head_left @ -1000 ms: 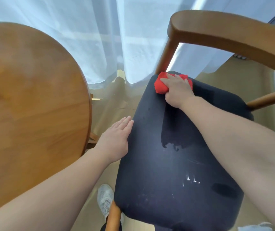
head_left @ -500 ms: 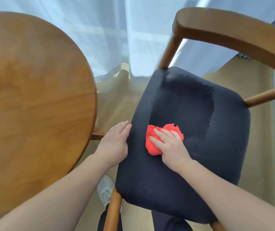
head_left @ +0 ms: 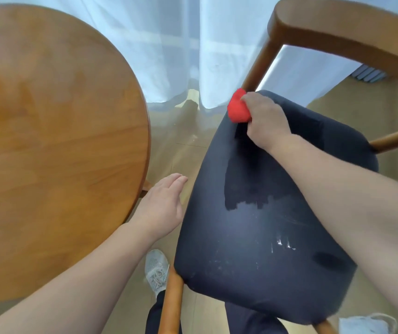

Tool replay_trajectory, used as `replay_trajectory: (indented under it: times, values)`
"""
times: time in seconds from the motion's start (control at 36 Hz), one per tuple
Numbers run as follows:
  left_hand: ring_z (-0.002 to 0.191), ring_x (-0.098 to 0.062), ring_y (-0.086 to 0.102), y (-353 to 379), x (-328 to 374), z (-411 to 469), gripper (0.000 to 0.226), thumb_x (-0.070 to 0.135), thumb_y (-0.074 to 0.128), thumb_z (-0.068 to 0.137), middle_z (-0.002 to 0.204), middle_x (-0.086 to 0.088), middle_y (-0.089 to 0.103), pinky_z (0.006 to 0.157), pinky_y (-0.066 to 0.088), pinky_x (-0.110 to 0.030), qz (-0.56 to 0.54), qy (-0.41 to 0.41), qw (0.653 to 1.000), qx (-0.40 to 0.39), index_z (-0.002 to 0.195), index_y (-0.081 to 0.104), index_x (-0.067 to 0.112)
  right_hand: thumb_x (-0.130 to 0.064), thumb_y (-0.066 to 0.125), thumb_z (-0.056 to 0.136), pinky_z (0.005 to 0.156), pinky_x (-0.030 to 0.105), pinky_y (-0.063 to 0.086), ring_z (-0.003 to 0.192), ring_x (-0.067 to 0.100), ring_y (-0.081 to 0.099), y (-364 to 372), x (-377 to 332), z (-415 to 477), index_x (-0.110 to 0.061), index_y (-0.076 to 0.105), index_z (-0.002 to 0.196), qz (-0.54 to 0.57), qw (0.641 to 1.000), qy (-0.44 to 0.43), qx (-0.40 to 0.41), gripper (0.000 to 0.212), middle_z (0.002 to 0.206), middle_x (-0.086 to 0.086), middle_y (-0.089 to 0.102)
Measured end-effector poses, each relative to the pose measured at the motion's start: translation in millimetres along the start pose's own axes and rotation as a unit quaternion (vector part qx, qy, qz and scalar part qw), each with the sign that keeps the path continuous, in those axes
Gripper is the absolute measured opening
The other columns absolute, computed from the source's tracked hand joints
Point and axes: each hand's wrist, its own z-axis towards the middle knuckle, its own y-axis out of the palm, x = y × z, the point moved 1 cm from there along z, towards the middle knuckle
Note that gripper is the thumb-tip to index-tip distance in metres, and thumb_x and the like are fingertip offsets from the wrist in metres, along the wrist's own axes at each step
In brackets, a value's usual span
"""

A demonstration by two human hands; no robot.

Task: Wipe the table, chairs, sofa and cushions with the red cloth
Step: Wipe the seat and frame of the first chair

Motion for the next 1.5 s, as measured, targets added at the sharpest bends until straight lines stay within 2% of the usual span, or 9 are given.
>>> replay_trajectory:
  times: [0.17, 0.31, 0.44, 0.67, 0.83, 1.03, 1.19, 1.36, 1.5]
  values:
    - [0.135, -0.014, 0.034, 5.2, -4.4, -4.7, 0.05, 0.008, 0.045, 0.093, 0.146, 0.001, 0.039, 0.109, 0.023, -0.021, -0.006, -0.004, 1.0, -0.001, 0.142, 0.039, 0.016, -0.019, 0.049, 0.084, 0.106, 0.054, 0.025, 0.127, 0.034, 0.038, 18.6, -6.9, 26.6, -0.027, 0.044, 0.135, -0.086, 0.992, 0.023, -0.094, 0.052, 0.136, 0.006, 0.045]
    - [0.135, -0.013, 0.033, 6.9, -6.5, -6.3, 0.05, 0.01, 0.045, 0.094, 0.147, 0.003, 0.039, 0.106, 0.02, -0.017, -0.01, -0.008, 1.0, 0.002, 0.143, 0.038, 0.018, -0.008, 0.051, 0.077, 0.101, 0.044, 0.034, 0.119, 0.031, 0.044, 27.7, -13.5, 16.1, -0.024, 0.055, 0.124, -0.066, 0.995, 0.009, -0.078, 0.05, 0.127, 0.005, 0.053]
    - [0.135, -0.014, 0.034, 1.9, -8.2, -8.1, 0.051, 0.007, 0.045, 0.092, 0.147, 0.001, 0.038, 0.111, 0.025, -0.023, -0.014, -0.01, 1.0, -0.005, 0.142, 0.039, 0.015, -0.006, 0.055, 0.077, 0.101, 0.039, 0.034, 0.12, 0.031, 0.043, 36.7, -17.4, -9.1, -0.021, 0.056, 0.128, -0.05, 0.996, -0.025, -0.074, 0.054, 0.131, 0.005, 0.053]
    - [0.133, -0.017, 0.036, -6.1, -8.1, -11.2, 0.053, 0.002, 0.045, 0.087, 0.144, -0.003, 0.041, 0.111, 0.025, -0.023, -0.006, 0.002, 1.0, 0.002, 0.139, 0.043, 0.01, -0.003, 0.058, 0.076, 0.107, 0.048, 0.028, 0.13, 0.035, 0.042, 63.6, -58.9, -99.4, -0.017, 0.058, 0.13, -0.02, 0.991, -0.076, -0.108, 0.056, 0.141, 0.013, 0.049]
    - [0.133, -0.019, 0.037, -11.7, -0.6, -9.2, 0.054, -0.001, 0.046, 0.085, 0.143, -0.006, 0.043, 0.109, 0.025, -0.022, -0.008, 0.013, 1.0, 0.009, 0.138, 0.044, 0.008, -0.012, 0.081, 0.056, 0.094, 0.05, 0.049, 0.11, 0.032, 0.062, 70.1, -93.8, -195.8, -0.023, 0.072, 0.107, -0.006, 0.97, -0.206, -0.133, 0.053, 0.119, 0.006, 0.067]
    - [0.134, -0.018, 0.036, -16.2, 5.7, -5.8, 0.057, -0.002, 0.047, 0.083, 0.144, -0.003, 0.042, 0.109, 0.027, -0.025, -0.001, 0.009, 1.0, 0.009, 0.139, 0.043, 0.011, 0.0, 0.077, 0.059, 0.09, 0.051, 0.051, 0.109, 0.034, 0.062, 59.1, -74.8, -200.0, -0.02, 0.072, 0.109, 0.054, 0.96, -0.25, -0.117, 0.054, 0.121, 0.01, 0.066]
    - [0.133, -0.017, 0.036, -12.1, 22.7, 9.1, 0.057, 0.002, 0.048, 0.086, 0.145, 0.001, 0.04, 0.109, 0.028, -0.027, 0.016, 0.023, 1.0, -0.008, 0.142, 0.039, 0.015, 0.009, 0.041, 0.066, 0.087, 0.057, 0.049, 0.108, 0.046, 0.06, 17.0, 8.0, -175.4, -0.002, 0.07, 0.113, 0.083, 0.988, -0.125, -0.037, 0.056, 0.122, 0.025, 0.061]
    - [0.131, -0.019, 0.038, 3.8, 54.1, 37.5, 0.055, 0.003, 0.046, 0.085, 0.144, 0.0, 0.042, 0.109, 0.028, -0.027, 0.025, 0.062, 0.998, -0.019, 0.139, 0.043, 0.013, 0.0, 0.04, 0.067, 0.107, 0.051, 0.037, 0.121, 0.045, 0.051, -37.8, 116.2, -140.4, -0.001, 0.063, 0.124, 0.034, 0.996, 0.08, 0.021, 0.061, 0.133, 0.024, 0.055]
    - [0.129, -0.023, 0.041, 16.2, 80.9, 62.2, 0.055, -0.002, 0.045, 0.082, 0.141, -0.004, 0.046, 0.108, 0.027, -0.024, 0.031, 0.104, 0.994, -0.019, 0.136, 0.046, 0.008, 0.008, 0.044, 0.08, 0.114, 0.037, 0.026, 0.131, 0.038, 0.04, -50.7, 179.8, -98.9, -0.009, 0.05, 0.138, 0.012, 0.99, 0.14, 0.003, 0.061, 0.145, 0.015, 0.045]
